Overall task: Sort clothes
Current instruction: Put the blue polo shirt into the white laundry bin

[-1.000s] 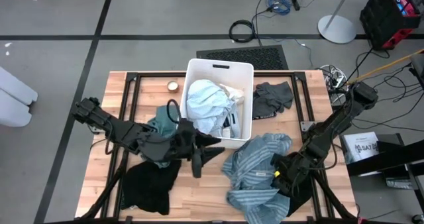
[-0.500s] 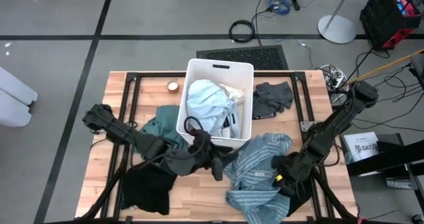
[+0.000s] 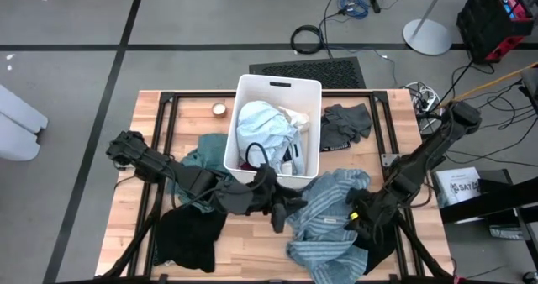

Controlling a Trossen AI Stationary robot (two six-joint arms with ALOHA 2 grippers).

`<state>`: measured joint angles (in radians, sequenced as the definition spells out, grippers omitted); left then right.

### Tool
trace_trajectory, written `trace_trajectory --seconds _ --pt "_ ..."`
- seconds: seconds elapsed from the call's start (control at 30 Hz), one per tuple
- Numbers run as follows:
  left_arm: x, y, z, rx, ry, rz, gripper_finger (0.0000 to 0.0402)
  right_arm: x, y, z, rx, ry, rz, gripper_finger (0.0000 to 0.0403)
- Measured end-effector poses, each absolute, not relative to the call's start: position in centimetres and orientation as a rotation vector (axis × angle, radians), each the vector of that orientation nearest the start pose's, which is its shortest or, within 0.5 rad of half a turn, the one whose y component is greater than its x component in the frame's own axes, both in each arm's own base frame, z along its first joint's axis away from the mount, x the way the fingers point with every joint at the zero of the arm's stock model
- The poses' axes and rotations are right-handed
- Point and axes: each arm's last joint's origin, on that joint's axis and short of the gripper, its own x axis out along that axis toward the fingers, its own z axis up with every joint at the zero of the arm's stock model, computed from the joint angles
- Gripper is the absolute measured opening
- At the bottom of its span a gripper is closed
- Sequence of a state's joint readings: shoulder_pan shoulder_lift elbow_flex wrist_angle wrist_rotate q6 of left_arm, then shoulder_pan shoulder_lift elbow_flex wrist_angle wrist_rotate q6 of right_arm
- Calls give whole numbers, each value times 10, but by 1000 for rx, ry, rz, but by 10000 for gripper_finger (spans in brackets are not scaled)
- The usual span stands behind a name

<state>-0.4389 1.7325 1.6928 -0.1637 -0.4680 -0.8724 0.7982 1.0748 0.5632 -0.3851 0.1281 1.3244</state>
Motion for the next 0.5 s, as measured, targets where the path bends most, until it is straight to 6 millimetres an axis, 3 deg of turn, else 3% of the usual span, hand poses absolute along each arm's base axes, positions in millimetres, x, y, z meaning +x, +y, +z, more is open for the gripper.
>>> trace_trajectory --seconds 0.13,0.27,0.4,0.5 --pt "369 -159 395 -723 167 88 200 146 145 180 805 1091 -73 244" --pt "369 -159 395 -713 178 67 200 156 155 172 862 1087 -44 254" --pt "369 -160 395 -696 196 28 200 166 165 175 961 1016 30 200" --pt "369 -161 395 -691 198 23 200 171 167 181 1006 962 76 111"
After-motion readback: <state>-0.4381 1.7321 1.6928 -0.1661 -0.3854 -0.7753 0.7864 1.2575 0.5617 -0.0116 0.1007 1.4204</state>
